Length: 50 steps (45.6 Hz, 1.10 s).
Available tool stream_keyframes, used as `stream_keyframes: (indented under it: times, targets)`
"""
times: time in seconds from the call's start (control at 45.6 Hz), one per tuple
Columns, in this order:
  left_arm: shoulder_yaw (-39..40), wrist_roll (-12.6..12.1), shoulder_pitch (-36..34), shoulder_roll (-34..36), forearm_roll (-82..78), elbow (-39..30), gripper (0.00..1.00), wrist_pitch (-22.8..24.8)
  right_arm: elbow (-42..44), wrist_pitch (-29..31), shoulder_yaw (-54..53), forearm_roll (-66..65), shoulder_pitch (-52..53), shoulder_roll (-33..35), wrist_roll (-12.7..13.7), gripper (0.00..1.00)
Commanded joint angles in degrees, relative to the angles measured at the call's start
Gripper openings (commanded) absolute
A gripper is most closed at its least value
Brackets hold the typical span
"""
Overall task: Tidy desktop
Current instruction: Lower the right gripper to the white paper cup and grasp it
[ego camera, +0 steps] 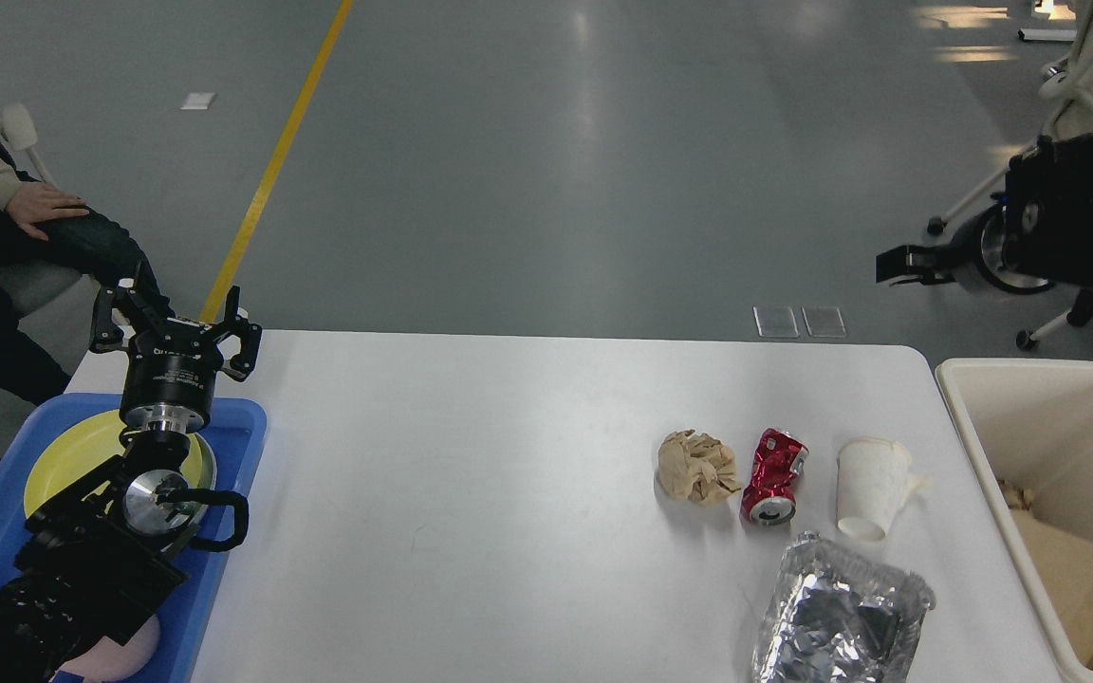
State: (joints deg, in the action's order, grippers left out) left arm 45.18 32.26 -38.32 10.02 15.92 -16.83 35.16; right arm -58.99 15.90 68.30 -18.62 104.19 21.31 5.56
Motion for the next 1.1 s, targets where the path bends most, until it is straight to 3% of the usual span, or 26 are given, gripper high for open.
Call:
stream_keyframes:
  times: [0.0,0.307,0.505,0.68,0.921,1.075]
  targets:
    - [0.00,0.00,0.00,0.00,-0.01,0.05,0.96,0.00,-5.52,11.86,1.13,-0.01,7.51,-3.90,-0.11,1.00]
    - [0.00,0.00,0.00,0.00,-0.01,0.05,0.96,0.00,-14.57,29.89,1.13,0.17,20.34,-5.05,-0.37,1.00]
    - [0.00,0.00,0.08,0.00,-0.01,0.05,0.96,0.00,-14.23,30.34,1.22,0.25,19.12,-4.26,-0.29,1.00]
    - [0.00,0.00,0.00,0.00,-0.01,0.05,0.96,0.00,-10.01,22.44,-0.27,0.26,5.60,-3.21,-0.29,1.00]
    - [0.00,0.00,0.08,0.00,-0.01,0.05,0.96,0.00,-4.83,1.43,-0.36,0.34,-11.19,-3.56,-0.20,1.00]
    - [0.00,0.00,0.00,0.00,-0.01,0.05,0.96,0.00,-0.08,-2.01,-0.53,0.34,-19.11,-3.73,-0.11,1.00]
